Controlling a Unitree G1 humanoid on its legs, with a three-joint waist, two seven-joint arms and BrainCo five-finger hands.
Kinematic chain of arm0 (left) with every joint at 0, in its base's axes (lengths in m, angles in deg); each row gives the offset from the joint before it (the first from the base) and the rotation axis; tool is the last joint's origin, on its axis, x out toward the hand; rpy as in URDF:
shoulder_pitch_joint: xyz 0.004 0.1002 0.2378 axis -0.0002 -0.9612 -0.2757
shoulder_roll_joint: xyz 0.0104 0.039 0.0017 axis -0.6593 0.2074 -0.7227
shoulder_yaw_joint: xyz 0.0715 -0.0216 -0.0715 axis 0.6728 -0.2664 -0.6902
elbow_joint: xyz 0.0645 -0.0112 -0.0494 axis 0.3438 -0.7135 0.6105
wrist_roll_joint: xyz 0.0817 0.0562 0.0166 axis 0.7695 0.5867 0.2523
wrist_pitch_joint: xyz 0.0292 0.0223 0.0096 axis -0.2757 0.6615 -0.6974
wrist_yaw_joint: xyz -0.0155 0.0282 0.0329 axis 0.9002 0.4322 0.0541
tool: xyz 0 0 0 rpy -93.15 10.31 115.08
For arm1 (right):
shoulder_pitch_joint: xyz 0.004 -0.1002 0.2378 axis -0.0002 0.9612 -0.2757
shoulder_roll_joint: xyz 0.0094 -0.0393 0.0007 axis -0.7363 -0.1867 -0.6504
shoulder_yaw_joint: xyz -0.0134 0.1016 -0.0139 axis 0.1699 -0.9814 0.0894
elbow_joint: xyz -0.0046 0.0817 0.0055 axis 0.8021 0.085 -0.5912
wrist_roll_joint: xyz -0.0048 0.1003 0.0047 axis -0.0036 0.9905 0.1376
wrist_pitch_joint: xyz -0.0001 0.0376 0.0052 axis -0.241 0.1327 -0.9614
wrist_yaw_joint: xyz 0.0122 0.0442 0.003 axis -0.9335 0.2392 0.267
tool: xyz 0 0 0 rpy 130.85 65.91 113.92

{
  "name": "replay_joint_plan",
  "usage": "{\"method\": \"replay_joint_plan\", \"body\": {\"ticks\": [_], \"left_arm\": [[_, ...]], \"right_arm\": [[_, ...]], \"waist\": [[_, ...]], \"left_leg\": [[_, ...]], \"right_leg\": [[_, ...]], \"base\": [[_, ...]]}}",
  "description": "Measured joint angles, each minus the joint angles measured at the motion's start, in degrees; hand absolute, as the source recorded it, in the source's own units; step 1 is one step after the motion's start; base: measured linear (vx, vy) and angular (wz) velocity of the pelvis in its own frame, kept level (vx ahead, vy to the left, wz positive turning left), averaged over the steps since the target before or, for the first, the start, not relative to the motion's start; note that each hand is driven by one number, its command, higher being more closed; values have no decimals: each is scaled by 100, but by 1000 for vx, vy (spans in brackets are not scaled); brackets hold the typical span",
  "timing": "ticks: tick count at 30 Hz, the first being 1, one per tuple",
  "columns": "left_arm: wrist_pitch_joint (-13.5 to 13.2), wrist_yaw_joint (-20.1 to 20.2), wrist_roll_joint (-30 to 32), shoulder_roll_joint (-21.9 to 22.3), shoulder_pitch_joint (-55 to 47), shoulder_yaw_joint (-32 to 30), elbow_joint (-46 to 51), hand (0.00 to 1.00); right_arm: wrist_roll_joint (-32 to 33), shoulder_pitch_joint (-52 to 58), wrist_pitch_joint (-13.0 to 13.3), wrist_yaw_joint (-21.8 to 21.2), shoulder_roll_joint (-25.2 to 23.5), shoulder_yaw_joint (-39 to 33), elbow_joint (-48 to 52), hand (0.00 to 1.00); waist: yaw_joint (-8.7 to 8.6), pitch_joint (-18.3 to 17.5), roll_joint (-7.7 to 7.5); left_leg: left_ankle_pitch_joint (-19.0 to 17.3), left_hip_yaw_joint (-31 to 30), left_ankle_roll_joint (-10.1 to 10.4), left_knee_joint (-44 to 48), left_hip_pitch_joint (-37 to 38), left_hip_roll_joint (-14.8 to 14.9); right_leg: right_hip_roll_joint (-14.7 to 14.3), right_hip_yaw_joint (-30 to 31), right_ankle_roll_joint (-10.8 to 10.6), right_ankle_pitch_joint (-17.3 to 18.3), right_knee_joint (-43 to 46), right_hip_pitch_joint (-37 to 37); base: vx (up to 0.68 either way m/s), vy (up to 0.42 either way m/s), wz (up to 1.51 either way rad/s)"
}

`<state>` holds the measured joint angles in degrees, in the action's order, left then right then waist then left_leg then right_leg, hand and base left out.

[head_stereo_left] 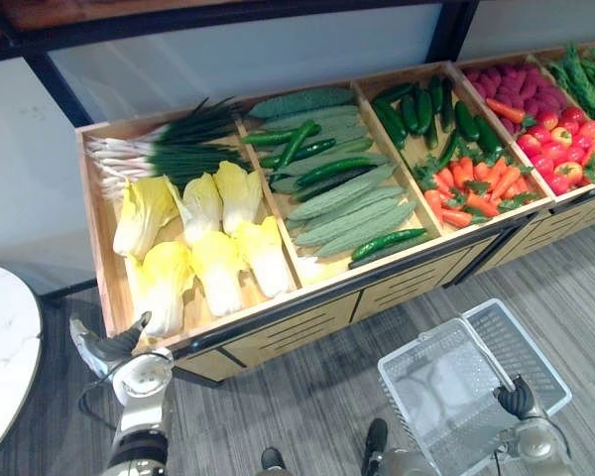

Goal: Pick vegetable in the basket

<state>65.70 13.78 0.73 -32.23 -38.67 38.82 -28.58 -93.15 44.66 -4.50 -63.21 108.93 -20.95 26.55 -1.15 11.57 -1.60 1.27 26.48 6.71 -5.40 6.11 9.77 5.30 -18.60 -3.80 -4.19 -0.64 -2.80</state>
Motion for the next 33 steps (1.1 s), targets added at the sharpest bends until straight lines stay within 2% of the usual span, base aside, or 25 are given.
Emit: {"method": "replay_joint_plan", "body": {"ticks": [3, 8, 15, 27, 33], "left_arm": [[105, 36, -5, -78, 169, 43, -34, 0], [124, 90, -8, -324, 563, 101, -167, 0], [127, 193, 37, -324, 844, 264, -188, 0], [131, 241, 32, -327, 966, 429, -203, 0], [329, 220, -34, -327, 1057, 411, -459, 0]], "right_arm": [[0, -110, 13, 18, 5, 21, -1, 100], [31, -306, 52, 104, 63, 183, -6, 100], [231, -380, 90, 145, 121, 196, 3, 100], [350, -459, 93, 157, 154, 194, 2, 100], [359, -466, 84, 134, 80, 379, -45, 100]], "waist": [[11, 122, -12], [76, 312, -45], [108, 489, -10], [111, 564, 0], [109, 774, 7]], "left_leg": [[-13, 46, 19, 1, -2, 11], [-158, 114, 48, 361, -197, 114], [-199, 120, 69, 573, -392, 228], [-219, 123, 97, 746, -591, 329], [-219, 138, 97, 761, -606, 335]], "right_leg": [[2, 27, 25, 17, 28, -29], [8, 139, 81, 56, 179, -210], [-37, 188, 161, 116, 369, -428], [-73, 204, 177, 124, 456, -603], [-72, 225, 178, 124, 483, -642]], "base": [[26, -15, -5], [5, -27, -8], [-24, -41, -5], [-6, -7, -1], [-2, 1, -1]]}}
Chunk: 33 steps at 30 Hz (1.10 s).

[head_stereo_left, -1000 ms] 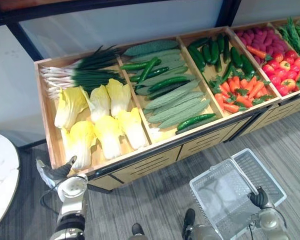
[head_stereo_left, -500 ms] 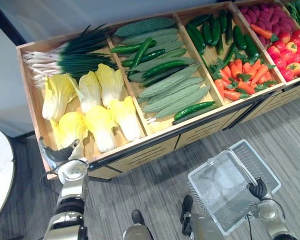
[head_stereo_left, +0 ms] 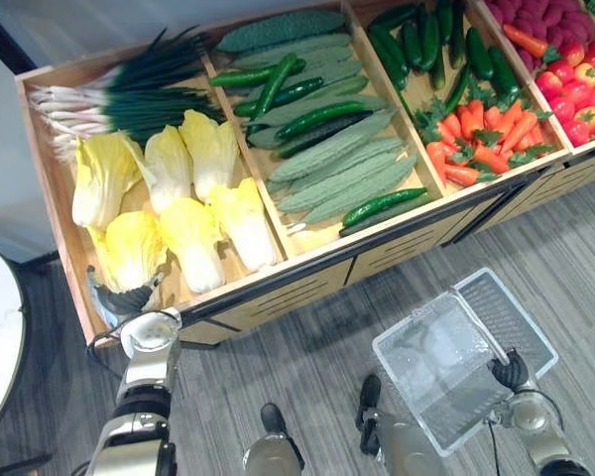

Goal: Pick vegetable in the basket

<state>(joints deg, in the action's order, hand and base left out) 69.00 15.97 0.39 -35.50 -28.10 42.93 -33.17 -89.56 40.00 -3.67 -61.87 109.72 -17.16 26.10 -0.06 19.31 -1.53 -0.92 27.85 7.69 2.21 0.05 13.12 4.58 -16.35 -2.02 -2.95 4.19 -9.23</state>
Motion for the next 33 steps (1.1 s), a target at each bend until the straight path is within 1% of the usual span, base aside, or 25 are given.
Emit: {"method": "replay_joint_plan", "body": {"ticks": [3, 8, 9, 12, 16, 17, 19, 21, 24, 28, 33], "left_arm": [[39, 2, 0, 0, 74, -15, -63, 0], [258, 34, -10, -69, 429, -48, -249, 0], [289, 30, -8, -121, 504, -55, -300, 0], [495, 132, -5, -339, 706, -104, -429, 0], [643, 189, 0, -490, 791, -108, -526, 0], [671, 197, -2, -539, 889, -108, -680, 100], [677, 219, -2, -612, 971, -104, -802, 100], [676, 208, 11, -779, 988, -103, -871, 100], [677, 248, 19, -917, 1052, -101, -916, 100], [674, 280, 12, -970, 1179, -79, -978, 100], [593, 279, -75, -1081, 1262, 15, -973, 100]], "right_arm": [[44, 5, 3, -12, -197, 72, 6, 100], [46, -8, -36, 0, -195, 76, 156, 100], [46, -11, -36, 14, -191, 74, 215, 100], [46, -81, -30, 21, -179, 76, 281, 100], [94, -137, -22, 20, -172, 80, 299, 100], [104, -143, -23, 15, -169, 83, 300, 100], [117, -160, -10, 14, -165, 91, 301, 100], [175, -231, -1, 15, -151, 144, 299, 100], [202, -274, 0, 14, -148, 154, 298, 100], [204, -290, 12, 25, -118, 256, 299, 100], [204, -311, 33, 24, -123, 262, 302, 100]], "waist": [[2, 56, -9], [-2, 251, -54], [-9, 297, -54], [-25, 448, -80], [-26, 504, -115], [-32, 505, -117], [-74, 512, -128], [-99, 541, -157], [-96, 581, -176], [-95, 587, -187], [-95, 622, -250]], "left_leg": [[-4, 10, -8, 66, -216, -1], [-31, 43, -41, 232, -353, 20], [-58, 43, -77, 281, -407, 27], [-89, 67, -95, 414, -545, 42], [-102, 138, -107, 447, -605, 36], [-103, 141, -107, 454, -621, 36], [-109, 136, -115, 498, -706, 44], [-107, 142, -117, 513, -788, 45], [-106, 144, -117, 519, -795, 47], [-107, 147, -117, 516, -799, 32], [-107, 137, -118, 512, -792, 13]], "right_leg": [[13, 34, 2, -2, 63, -232], [25, 118, 11, 2, 193, -383], [28, 122, 11, 2, 216, -432], [43, 178, 11, 2, 306, -574], [58, 278, 11, 2, 390, -717], [59, 286, 11, 2, 397, -740], [61, 280, 11, 1, 399, -797], [60, 292, 48, -27, 399, -879], [60, 291, 51, -31, 399, -886], [85, 291, 43, -37, 392, -886], [103, 282, 50, -69, 367, -858]], "base": [[-11, 1, -4], [-8, 5, -4], [-40, 9, -8], [-51, 5, -4], [-48, 12, -10], [0, 0, 0], [0, 0, 0], [0, 0, 0], [0, 0, 0], [0, 0, 0], [0, 0, 0]]}}
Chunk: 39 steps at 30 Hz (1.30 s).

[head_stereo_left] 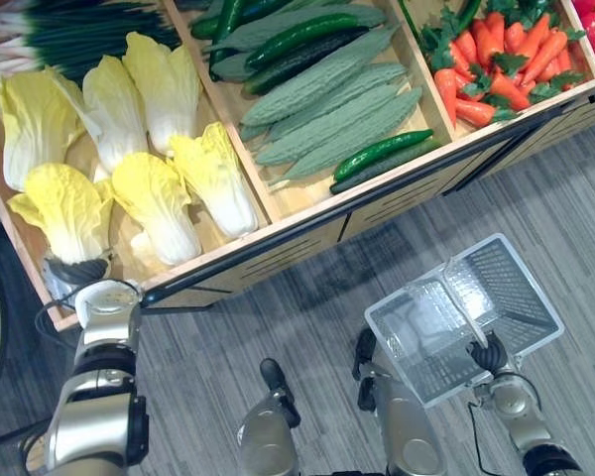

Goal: Pick vegetable in the basket

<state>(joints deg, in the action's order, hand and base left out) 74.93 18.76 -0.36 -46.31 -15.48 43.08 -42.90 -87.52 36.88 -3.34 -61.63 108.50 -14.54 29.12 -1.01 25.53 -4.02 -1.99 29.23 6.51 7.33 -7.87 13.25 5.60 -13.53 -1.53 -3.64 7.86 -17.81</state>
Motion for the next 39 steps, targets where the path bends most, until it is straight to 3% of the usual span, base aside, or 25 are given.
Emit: {"method": "replay_joint_plan", "body": {"ticks": [5, 9, 12, 14, 16, 23, 28, 31, 33, 34, 36, 39], "left_arm": [[-790, -372, -1314, 555, -230, -3, 464, 100], [-2085, -1316, -1504, 1599, -948, -27, 1774, 100], [-2698, -1952, -1510, 2281, -1398, -224, 2549, 100], [-2841, -2228, -1509, 2581, -1626, -357, 2828, 100], [-2865, -2488, -1508, 2795, -1946, -483, 3256, 100], [-2779, -2638, -1459, 2896, -2223, -494, 4507, 100], [-2219, -1899, -977, 2855, -2253, -310, 5158, 100], [-1835, -978, -488, 2512, -2253, 332, 5374, 100], [-1664, -38, -229, 2113, -2248, 907, 5541, 100], [-1650, 202, -189, 2034, -2249, 1030, 5567, 100], [-1575, 1055, -14, 1741, -2246, 1408, 5703, 100], [-1591, 1824, 216, 1473, -2237, 1646, 5747, 100]], "right_arm": [[-14, 123, -4, 79, -129, -10, -12, 100], [-131, 315, -6, 265, -372, -90, -59, 100], [-219, 418, -42, 254, -486, -270, -94, 100], [-222, 568, -78, 238, -545, -307, -105, 100], [-234, 821, -116, 216, -591, -365, -122, 100], [-460, 1302, -166, 199, -605, -427, -115, 100], [-466, 1396, -281, 152, -592, -418, 205, 100], [-483, 1496, -291, -115, -444, -393, 753, 100], [-593, 1493, -261, -486, -138, -386, 1239, 100], [-599, 1491, -233, -573, -46, -381, 1329, 100], [-598, 1400, -128, -969, 343, -366, 1672, 100], [-587, 1314, 38, -1479, 705, -302, 2000, 100]], "waist": [[-6, 3, -5], [-25, -9, -10], [-34, -29, 21], [-36, -171, 27], [-33, -535, 46], [-49, -1394, 169], [-38, -1510, 199], [-56, -1560, 174], [-102, -1628, 149], [-139, -1682, 144], [-222, -1833, 140], [-297, -1910, 122]], "left_leg": [[-10, -96, -17, -43, 208, -42], [-13, -229, -25, -156, 421, -124], [-8, -296, -32, -257, 609, -174], [9, -334, -27, -345, 707, -181], [16, -360, -20, -447, 849, -182], [63, -317, -10, -806, 1371, -282], [183, -69, 38, -1241, 1727, -375], [189, 242, 62, -1314, 1908, -411], [132, 517, 82, -1314, 2041, -430], [115, 590, 89, -1313, 2050, -434], [89, 835, 93, -1303, 2145, -458], [25, 1123, 84, -1276, 2280, -470]], "right_leg": [[28, -96, -36, -50, -176, 333], [68, -233, -87, -83, -376, 671], [81, -306, -92, -86, -474, 898], [58, -369, -94, -87, -560, 1030], [28, -440, -95, -87, -669, 1211], [3, -402, -101, -83, -791, 1619], [30, -156, -192, -110, -813, 1704], [-7, 144, -302, -160, -870, 1694], [-49, 400, -352, -202, -879, 1673], [-55, 450, -333, -226, -882, 1652], [-104, 680, -314, -330, -911, 1603], [-175, 931, -305, -412, -993, 1611]], "base": [[4, 26, 9], [13, 40, 15], [44, 36, 10], [54, 9, 13], [73, 0, 11], [23, 9, -1], [-87, 12, -22], [-52, -1, -51], [-11, 4, -57], [7, 10, -50], [39, 24, -56], [33, 28, -50]]}}
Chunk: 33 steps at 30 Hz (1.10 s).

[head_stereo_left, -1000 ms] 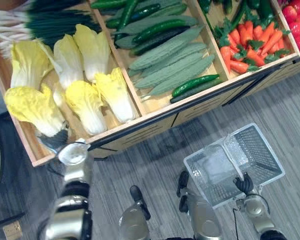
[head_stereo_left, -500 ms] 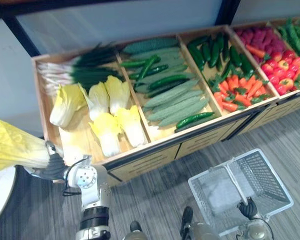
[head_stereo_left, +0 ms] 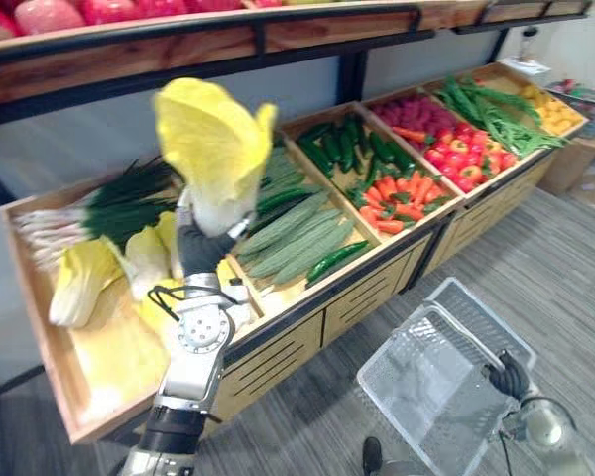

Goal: Pick vegetable in the basket

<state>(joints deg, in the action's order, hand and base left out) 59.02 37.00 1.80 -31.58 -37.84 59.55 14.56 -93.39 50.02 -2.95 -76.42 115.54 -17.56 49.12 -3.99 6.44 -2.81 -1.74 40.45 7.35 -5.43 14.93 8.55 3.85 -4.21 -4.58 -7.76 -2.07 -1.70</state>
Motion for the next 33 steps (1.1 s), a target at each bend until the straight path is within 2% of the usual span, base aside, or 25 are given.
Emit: {"method": "replay_joint_plan", "body": {"ticks": [3, 5, 10, 12, 14, 17, 20, 23, 25, 28, 33], "left_arm": [[-72, 542, 16, -230, 4, 191, -12, 100], [-215, 1027, 149, -442, 9, 475, -31, 100], [-668, 1977, 153, -769, 67, 1165, -142, 100], [-770, 2413, 142, -958, 268, 1760, -253, 100], [-856, 2664, 143, -1018, 452, 2200, -252, 100], [-1131, 2929, 136, -1043, 742, 2774, -242, 100], [-1223, 3152, 121, -1054, 1111, 3321, -235, 100], [-1226, 3309, 98, -1042, 1341, 3769, -232, 100], [-1223, 3442, 98, -1021, 1500, 4165, -232, 100], [-1197, 3633, 99, -979, 1560, 4609, -232, 100], [-840, 3823, 111, -774, 1705, 5131, -242, 100]], "right_arm": [[3, -164, 120, -408, 332, 205, 158, 100], [13, -408, 236, -772, 648, 374, 180, 100], [142, -1082, 258, -1156, 1084, 780, 182, 100], [254, -1320, 257, -1296, 1259, 984, 184, 100], [254, -1428, 257, -1397, 1279, 1026, 219, 100], [263, -1464, 253, -1540, 1387, 1144, 398, 100], [387, -1549, 253, -1695, 1494, 1358, 425, 100], [427, -1627, 246, -1774, 1524, 1457, 425, 100], [426, -1730, 230, -1851, 1534, 1522, 420, 100], [421, -1751, 228, -1939, 1591, 1748, 421, 100], [393, -1970, 144, -2063, 1602, 2034, 405, 100]], "waist": [[-60, -1, -5], [-66, 0, 2], [-201, -4, 17], [-202, -15, 34], [-202, -39, 74], [-194, -110, 190], [-185, -149, 253], [-207, -163, 273], [-215, -204, 303], [-192, -333, 344], [-210, -416, 355]], "left_leg": [[-76, 179, 16, 51, 104, -13], [-283, 351, 22, 352, 115, 30], [-542, 583, -1, 714, 83, 48], [-662, 719, 4, 869, 76, 94], [-730, 781, 11, 977, 62, 137], [-799, 937, 18, 1188, 16, 239], [-886, 1050, 103, 1358, 23, 391], [-937, 1096, 122, 1477, 20, 485], [-949, 1151, 127, 1500, -3, 502], [-1015, 1234, 213, 1579, 17, 601], [-1015, 1278, 216, 1579, 29, 619]], "right_leg": [[-30, 166, -25, -27, 0, -5], [-39, 343, -39, -55, -3, -1], [-2, 584, -88, -186, -109, -8], [-6, 679, -87, -234, -174, -3], [-11, 705, -84, -226, -186, -14], [-72, 687, -61, -214, -123, -110], [-167, 656, -60, -214, -83, -123], [-208, 601, -27, -178, -35, -146], [-202, 526, 19, 18, 234, -319], [-93, -4, 119, 148, 433, -398], [-109, -10, 144, 128, 537, -479]], "base": [[0, 19, -35], [-36, 31, -42], [-72, 34, -29], [-78, 13, -27], [-53, -9, -14], [-15, -23, -17], [-2, -54, -15], [-38, -52, -10], [-65, -37, -10], [-33, -17, -10], [-11, 13, -3]]}}
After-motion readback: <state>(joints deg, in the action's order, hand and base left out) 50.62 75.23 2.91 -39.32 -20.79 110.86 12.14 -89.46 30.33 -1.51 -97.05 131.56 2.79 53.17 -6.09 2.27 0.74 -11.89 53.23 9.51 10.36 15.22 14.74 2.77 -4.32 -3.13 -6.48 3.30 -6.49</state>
